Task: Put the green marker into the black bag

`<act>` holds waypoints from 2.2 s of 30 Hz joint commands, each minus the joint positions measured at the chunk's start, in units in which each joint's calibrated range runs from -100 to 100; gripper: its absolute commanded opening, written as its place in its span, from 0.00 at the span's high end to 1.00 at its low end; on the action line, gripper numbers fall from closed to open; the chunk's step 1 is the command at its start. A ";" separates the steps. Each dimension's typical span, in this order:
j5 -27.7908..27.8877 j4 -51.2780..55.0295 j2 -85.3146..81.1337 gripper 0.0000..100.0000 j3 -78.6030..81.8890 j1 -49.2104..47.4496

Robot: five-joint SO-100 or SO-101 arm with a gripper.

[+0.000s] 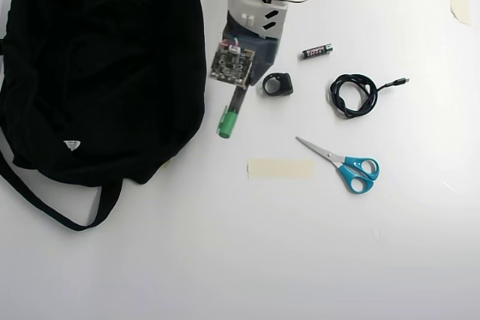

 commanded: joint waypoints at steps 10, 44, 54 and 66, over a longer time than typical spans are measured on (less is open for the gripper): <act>0.14 -0.78 -1.36 0.98 -0.94 19.90; 0.67 -17.15 11.33 0.74 -0.40 48.10; 0.82 -15.34 10.01 0.98 -0.49 44.81; 0.56 -5.95 -21.86 0.98 2.65 11.53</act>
